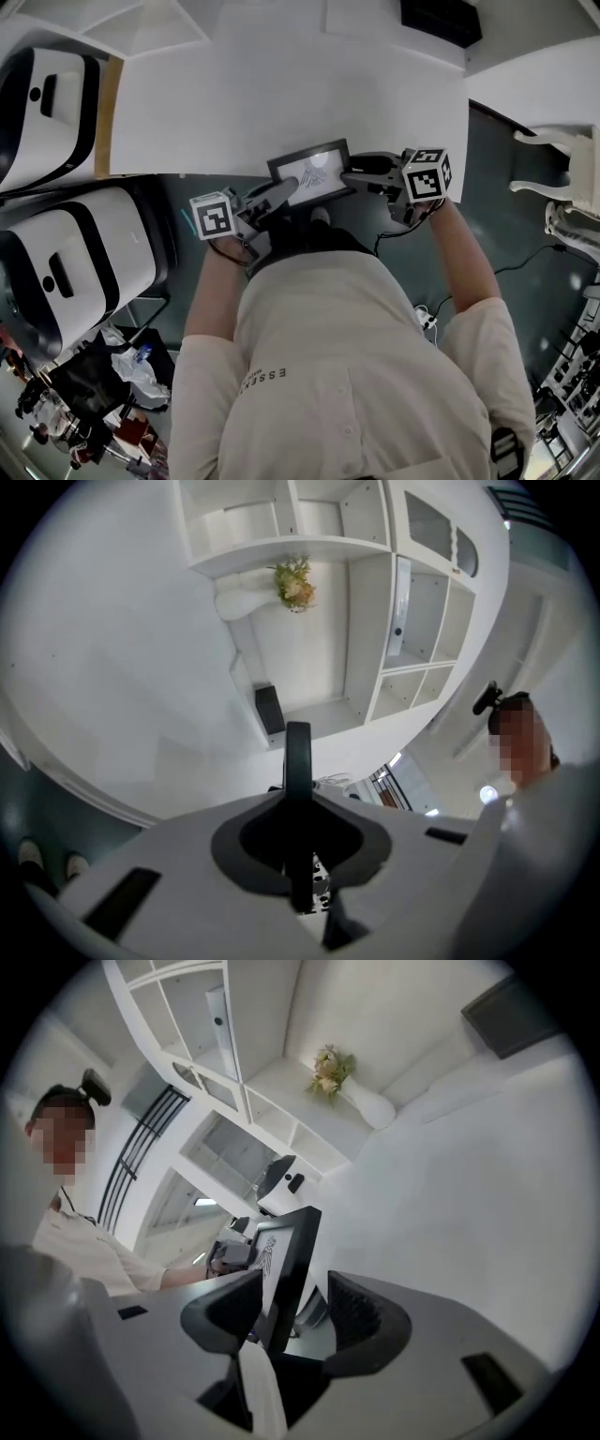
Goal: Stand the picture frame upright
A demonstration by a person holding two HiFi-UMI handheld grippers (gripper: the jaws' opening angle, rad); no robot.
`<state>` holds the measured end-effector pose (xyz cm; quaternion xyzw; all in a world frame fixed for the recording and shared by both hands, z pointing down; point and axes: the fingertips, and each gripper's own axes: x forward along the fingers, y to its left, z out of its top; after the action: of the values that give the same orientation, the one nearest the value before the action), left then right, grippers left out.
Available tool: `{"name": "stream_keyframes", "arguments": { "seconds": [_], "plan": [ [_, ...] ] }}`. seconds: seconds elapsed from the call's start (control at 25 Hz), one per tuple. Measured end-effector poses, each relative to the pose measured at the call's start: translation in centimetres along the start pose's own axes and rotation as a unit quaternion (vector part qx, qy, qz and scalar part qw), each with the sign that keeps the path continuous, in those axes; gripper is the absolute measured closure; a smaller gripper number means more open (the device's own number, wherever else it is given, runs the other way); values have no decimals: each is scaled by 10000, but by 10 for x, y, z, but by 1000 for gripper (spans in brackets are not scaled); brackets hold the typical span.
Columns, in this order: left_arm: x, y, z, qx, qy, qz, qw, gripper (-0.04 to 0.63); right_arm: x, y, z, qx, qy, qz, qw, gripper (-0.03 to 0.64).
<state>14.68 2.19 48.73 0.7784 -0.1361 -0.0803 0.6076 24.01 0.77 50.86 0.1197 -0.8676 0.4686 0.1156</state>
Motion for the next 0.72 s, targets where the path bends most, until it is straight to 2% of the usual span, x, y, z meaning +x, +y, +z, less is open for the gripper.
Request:
{"name": "stream_keyframes", "arguments": {
  "seconds": [0.16, 0.24, 0.36, 0.44, 0.6, 0.72],
  "plan": [
    [2, -21, 2, 231, -38, -229, 9995, 560, -7, 21, 8, 73, -61, 744, 9972, 391],
    [2, -27, -1, 329, 7, -196, 9993, 560, -11, 33, 15, 94, -210, 998, 9947, 438],
    [-4, -28, -2, 395, -26, -79, 9992, 560, -8, 34, 22, 91, -363, 983, 9944, 512],
    [-9, -25, 3, 462, -37, -10, 9989, 560, -4, 34, 26, 74, -355, 1021, 9941, 514],
    [-17, -24, 18, 348, -73, -27, 9994, 558, 8, 37, 35, 173, -314, 1058, 9937, 522],
    [-28, -23, 37, 431, -145, -153, 9988, 558, 20, 41, 50, 236, -520, 1099, 9923, 526]
  ]
}}
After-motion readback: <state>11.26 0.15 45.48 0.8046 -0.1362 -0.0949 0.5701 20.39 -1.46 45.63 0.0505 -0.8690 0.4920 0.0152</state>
